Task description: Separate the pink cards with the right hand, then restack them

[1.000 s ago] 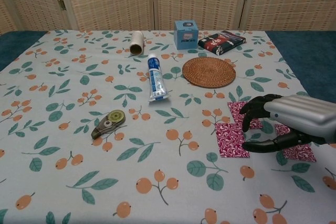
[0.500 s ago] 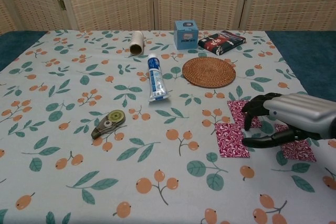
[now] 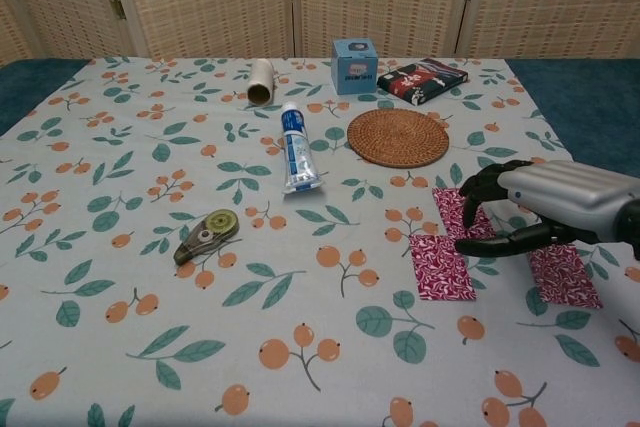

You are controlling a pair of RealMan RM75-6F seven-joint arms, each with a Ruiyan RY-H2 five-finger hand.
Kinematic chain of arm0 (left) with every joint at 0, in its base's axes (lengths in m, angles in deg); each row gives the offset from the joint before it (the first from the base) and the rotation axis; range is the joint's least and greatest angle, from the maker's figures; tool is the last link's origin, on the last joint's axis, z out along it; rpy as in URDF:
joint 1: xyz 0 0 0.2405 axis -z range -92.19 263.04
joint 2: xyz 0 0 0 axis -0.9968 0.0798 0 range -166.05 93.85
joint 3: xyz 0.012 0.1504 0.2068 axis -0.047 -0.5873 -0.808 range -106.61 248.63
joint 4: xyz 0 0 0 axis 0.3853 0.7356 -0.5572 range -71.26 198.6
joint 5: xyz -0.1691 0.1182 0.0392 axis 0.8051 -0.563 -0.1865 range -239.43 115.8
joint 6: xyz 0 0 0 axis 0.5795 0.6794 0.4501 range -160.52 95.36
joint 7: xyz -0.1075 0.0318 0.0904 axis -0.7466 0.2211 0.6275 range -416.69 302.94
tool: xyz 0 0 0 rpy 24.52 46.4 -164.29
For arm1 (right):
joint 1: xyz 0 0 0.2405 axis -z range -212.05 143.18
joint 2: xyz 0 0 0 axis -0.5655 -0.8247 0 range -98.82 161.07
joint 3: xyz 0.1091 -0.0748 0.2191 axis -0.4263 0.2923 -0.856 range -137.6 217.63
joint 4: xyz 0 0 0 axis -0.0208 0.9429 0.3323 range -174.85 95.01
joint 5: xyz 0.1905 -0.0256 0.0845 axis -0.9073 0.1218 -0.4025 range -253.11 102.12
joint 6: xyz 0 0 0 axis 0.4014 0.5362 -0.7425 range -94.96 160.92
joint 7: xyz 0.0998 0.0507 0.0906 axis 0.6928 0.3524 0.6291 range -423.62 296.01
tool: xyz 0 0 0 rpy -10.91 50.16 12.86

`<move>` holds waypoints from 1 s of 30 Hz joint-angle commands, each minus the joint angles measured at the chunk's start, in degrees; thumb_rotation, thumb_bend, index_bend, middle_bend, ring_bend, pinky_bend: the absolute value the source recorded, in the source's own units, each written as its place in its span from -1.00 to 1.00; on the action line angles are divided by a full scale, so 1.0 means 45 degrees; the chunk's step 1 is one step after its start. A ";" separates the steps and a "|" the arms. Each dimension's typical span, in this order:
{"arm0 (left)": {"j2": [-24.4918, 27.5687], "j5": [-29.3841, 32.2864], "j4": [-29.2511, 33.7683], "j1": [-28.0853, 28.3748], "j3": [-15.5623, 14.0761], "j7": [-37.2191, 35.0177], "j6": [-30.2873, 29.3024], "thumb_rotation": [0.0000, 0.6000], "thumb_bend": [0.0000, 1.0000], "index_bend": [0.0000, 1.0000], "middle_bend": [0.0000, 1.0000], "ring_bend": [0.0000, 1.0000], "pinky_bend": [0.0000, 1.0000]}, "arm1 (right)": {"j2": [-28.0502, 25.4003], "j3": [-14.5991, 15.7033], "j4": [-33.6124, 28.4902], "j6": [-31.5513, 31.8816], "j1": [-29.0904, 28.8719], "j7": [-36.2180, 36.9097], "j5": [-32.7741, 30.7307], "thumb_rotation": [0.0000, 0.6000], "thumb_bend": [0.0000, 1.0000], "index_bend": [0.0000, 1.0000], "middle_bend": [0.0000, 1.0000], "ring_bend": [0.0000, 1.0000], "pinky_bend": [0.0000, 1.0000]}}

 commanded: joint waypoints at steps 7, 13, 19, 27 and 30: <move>-0.0022 -0.0053 -0.0008 0.0035 0.0009 -0.0028 -0.0001 1.00 -0.49 -0.55 -0.87 -0.77 -1.00 | -0.0634 0.0263 -0.0997 0.0602 0.0312 0.0300 0.0472 -0.76 -0.64 -0.36 -0.67 -1.00 -1.00; -0.0004 -0.0198 0.0089 0.0066 -0.0015 -0.0006 -0.0076 1.00 -0.49 -0.55 -0.87 -0.77 -1.00 | -0.1229 0.0629 -0.2101 0.1061 0.0689 0.0603 0.0915 -0.45 -0.64 -0.36 -0.68 -1.00 -1.00; 0.0053 -0.0246 0.0096 -0.0007 -0.0054 -0.0088 -0.0196 1.00 -0.49 -0.55 -0.87 -0.77 -1.00 | -0.1398 0.0919 -0.2670 0.1222 0.0933 0.0828 0.1151 -0.14 -0.64 -0.53 -0.74 -1.00 -1.00; 0.0088 -0.0410 0.0095 -0.0021 -0.0120 -0.0195 -0.0285 1.00 -0.49 -0.55 -0.87 -0.77 -1.00 | -0.1212 0.0867 -0.3247 0.1678 0.1265 0.0351 0.0651 0.61 -0.64 -0.68 -0.82 -1.00 -1.00; 0.0108 -0.0481 0.0100 -0.0001 -0.0130 -0.0220 -0.0312 1.00 -0.49 -0.55 -0.87 -0.77 -1.00 | -0.1115 0.0757 -0.3426 0.1735 0.1310 0.0009 0.0147 0.61 -0.64 -0.70 -0.86 -1.00 -1.00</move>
